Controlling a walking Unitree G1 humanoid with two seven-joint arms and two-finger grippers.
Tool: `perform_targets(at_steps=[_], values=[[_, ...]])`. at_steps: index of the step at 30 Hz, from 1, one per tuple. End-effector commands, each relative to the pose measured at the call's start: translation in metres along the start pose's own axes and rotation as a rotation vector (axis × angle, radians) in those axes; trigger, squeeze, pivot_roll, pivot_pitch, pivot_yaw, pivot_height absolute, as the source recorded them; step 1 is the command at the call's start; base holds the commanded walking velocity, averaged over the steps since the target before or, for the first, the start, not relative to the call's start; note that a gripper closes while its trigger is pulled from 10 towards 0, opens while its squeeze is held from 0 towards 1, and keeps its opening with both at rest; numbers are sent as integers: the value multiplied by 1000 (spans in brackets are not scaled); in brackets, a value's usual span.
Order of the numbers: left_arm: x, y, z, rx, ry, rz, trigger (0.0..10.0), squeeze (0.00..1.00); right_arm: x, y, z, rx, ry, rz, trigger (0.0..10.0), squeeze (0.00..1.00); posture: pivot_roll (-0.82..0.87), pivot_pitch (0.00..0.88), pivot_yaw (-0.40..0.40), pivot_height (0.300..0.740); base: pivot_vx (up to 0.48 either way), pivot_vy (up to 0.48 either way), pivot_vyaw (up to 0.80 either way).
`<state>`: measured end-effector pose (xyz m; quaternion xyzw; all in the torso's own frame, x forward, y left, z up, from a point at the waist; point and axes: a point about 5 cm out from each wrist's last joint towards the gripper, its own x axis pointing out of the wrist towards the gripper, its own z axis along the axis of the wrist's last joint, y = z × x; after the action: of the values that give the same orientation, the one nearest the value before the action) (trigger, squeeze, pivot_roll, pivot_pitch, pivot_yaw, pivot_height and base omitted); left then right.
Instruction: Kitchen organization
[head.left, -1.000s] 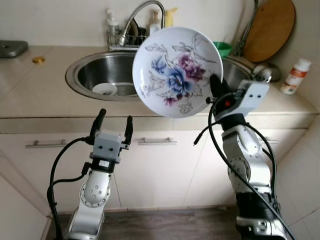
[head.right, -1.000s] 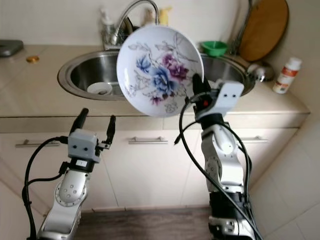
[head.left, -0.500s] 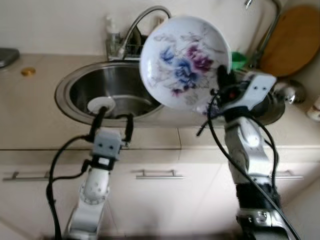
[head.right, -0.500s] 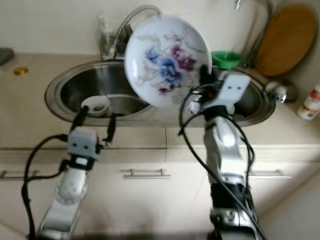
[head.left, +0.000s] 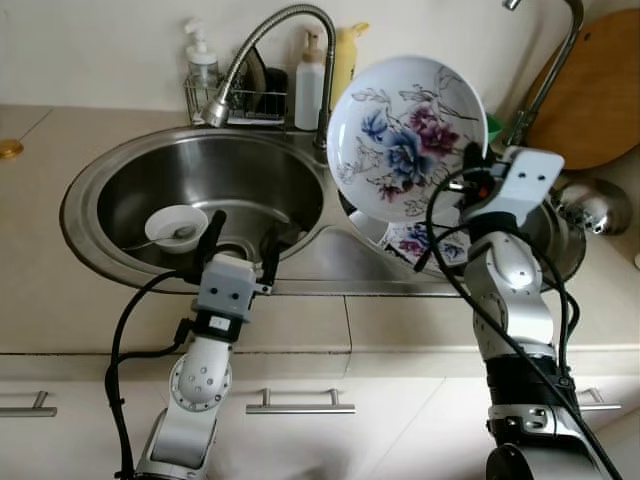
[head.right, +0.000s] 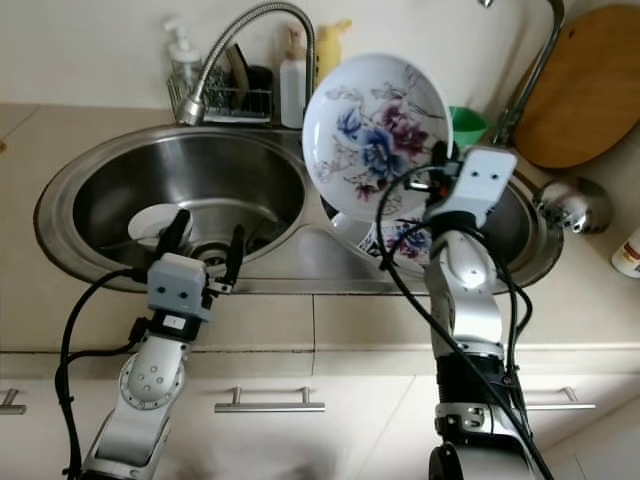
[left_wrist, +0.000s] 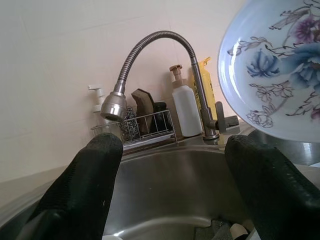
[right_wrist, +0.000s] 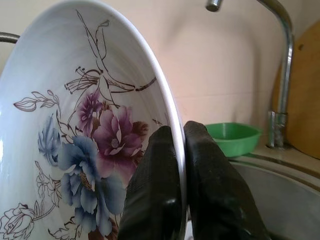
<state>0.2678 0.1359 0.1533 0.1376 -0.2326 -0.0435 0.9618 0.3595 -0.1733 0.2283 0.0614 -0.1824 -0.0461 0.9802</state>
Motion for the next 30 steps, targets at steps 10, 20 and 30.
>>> perform_targets(at_steps=[10, 20, 30], values=[[1, -6, 2, -9, -9, -17, 10000, 0, 21, -44, -15, -172, 117, -227, 0, 0, 78, 0, -56, 740, 0, 0, 0], [1, -5, 2, -7, -6, -17, 10000, 0, 22, -29, -48, -202, 324, -113, 235, 0, 84, 0, -57, 740, 0, 0, 0], [0, -6, 1, -3, -2, -22, 10000, 0, 11, -7, -79, -205, 523, 37, 10000, 0, 86, 0, -57, 740, 0, 0, 0]])
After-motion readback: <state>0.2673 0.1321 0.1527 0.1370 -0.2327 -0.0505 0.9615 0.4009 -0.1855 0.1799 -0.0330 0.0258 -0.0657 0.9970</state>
